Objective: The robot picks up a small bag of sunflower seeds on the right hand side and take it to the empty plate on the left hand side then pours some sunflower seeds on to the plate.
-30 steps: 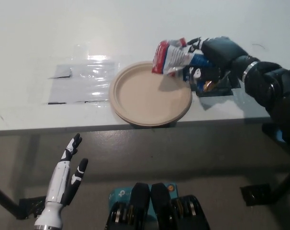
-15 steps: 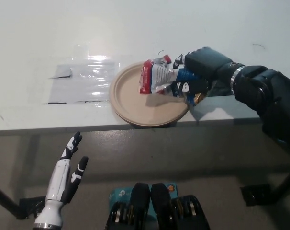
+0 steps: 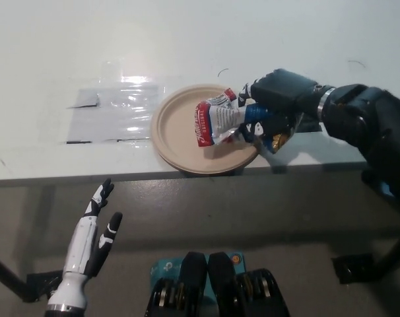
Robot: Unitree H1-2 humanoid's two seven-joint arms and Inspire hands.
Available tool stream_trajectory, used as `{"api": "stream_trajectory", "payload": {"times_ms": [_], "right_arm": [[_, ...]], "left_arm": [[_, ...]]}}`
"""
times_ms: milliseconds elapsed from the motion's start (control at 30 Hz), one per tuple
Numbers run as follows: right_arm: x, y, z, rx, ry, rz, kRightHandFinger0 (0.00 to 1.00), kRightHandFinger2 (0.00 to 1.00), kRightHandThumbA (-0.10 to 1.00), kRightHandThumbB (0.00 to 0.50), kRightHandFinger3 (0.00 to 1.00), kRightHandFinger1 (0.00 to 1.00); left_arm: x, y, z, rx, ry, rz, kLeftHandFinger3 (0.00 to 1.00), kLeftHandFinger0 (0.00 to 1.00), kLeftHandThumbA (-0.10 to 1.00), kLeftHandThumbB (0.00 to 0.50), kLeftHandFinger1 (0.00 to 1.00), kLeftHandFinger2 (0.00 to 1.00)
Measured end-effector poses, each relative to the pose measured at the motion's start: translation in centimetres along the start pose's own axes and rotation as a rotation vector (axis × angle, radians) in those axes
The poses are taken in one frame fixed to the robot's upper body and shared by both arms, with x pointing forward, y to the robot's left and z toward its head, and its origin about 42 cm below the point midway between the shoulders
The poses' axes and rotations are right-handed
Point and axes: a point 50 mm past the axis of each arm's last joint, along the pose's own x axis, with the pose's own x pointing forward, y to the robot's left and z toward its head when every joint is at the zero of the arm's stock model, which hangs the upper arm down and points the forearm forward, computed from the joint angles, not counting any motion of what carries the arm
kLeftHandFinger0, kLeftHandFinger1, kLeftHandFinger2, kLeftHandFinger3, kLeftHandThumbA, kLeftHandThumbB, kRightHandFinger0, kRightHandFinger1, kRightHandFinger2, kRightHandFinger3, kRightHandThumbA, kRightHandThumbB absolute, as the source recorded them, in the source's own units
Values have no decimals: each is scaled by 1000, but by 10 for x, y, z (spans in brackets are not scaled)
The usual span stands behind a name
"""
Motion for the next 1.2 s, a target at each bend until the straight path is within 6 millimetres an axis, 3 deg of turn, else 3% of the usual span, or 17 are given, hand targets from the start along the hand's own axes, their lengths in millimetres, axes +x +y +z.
{"api": "stream_trajectory", "payload": {"times_ms": [100,233,267,300,500,600,633,700,833,1000,1133,1167,1200], "right_arm": [[-3,-16,2,-36,-4,8,0,903,-100,196,831,444],[-5,-42,5,-86,-9,6,5,939,-100,217,771,504],[-5,-46,5,-95,-8,8,0,921,-100,196,744,492],[-5,-53,7,-108,-6,10,0,894,-100,222,709,483],[-4,-79,11,-177,1,15,0,774,-100,261,624,381],[-3,-84,13,-214,0,19,0,657,-100,275,510,301],[-3,-85,13,-226,0,23,0,549,-100,268,386,238],[-2,-85,14,-253,1,33,0,456,-100,271,307,167],[-1,-82,15,-295,6,57,0,272,-100,267,283,51],[1,-78,16,-332,13,80,0,221,-100,273,351,31],[4,-72,11,-342,32,107,0,190,-100,275,346,11],[4,-71,11,-344,35,111,0,129,-100,256,214,0],[4,-71,10,-346,37,114,0,126,-100,262,252,0]], "left_arm": [[0,0,0,0,0,0,1000,1000,1000,283,1000,1000],[0,0,0,0,1,-2,1000,1000,1000,281,1000,1000],[0,0,0,0,1,-2,1000,1000,1000,282,1000,1000],[0,0,0,0,2,-2,1000,1000,1000,279,1000,1000],[0,-1,0,0,2,-2,1000,1000,1000,280,1000,1000],[0,-1,0,0,2,-2,1000,1000,1000,286,1000,1000],[0,-1,0,0,2,-2,1000,1000,1000,287,1000,1000],[0,-1,1,0,2,-2,1000,1000,1000,287,1000,1000],[0,0,1,0,2,-1,1000,1000,1000,278,1000,1000],[0,0,1,-1,2,-1,1000,1000,1000,269,1000,1000],[0,0,1,0,2,-1,1000,1000,1000,267,1000,1000],[0,0,1,0,2,-2,1000,1000,1000,266,1000,1000],[0,0,1,0,2,-2,1000,1000,1000,266,1000,1000]]}}
